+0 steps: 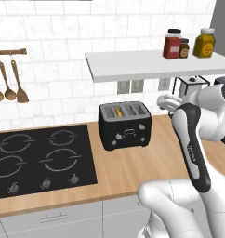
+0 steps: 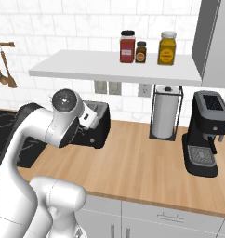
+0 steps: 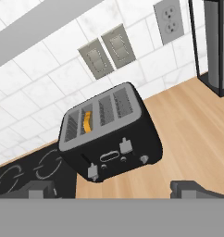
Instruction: Start the toaster. Once the lever pops up, take the bread to the plate on the dining counter.
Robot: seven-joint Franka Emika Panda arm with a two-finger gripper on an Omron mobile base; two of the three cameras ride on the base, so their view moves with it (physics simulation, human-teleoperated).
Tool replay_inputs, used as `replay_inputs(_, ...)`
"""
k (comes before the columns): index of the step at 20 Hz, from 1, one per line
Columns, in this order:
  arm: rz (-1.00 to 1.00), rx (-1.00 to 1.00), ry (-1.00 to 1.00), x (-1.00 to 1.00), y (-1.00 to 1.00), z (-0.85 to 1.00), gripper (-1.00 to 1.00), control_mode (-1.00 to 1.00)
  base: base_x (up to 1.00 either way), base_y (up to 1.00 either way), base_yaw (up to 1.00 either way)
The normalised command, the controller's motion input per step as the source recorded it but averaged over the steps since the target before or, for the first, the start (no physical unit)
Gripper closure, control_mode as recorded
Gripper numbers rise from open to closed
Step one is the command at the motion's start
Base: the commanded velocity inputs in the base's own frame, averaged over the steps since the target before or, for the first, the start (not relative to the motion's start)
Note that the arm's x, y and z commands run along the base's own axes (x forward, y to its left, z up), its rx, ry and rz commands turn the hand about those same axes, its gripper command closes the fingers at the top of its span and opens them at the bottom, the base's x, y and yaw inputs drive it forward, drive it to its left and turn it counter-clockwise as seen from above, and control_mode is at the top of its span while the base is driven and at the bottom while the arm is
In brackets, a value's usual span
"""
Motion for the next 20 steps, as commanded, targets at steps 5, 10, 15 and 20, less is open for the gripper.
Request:
replay_inputs(5, 0.0, 0.0, 0.0, 0.0, 0.0, 0.0, -1.0, -1.0, 0.0, 0.0, 0.0)
replay_inputs(10, 0.0, 0.0, 0.0, 0.0, 0.0, 0.0, -1.0, -1.0, 0.0, 0.0, 0.0)
replay_inputs(15, 0.0, 0.0, 0.0, 0.0, 0.0, 0.0, -1.0, -1.0, 0.0, 0.0, 0.0)
replay_inputs(20, 0.0, 0.0, 0.0, 0.0, 0.0, 0.0, -1.0, -1.0, 0.0, 0.0, 0.0)
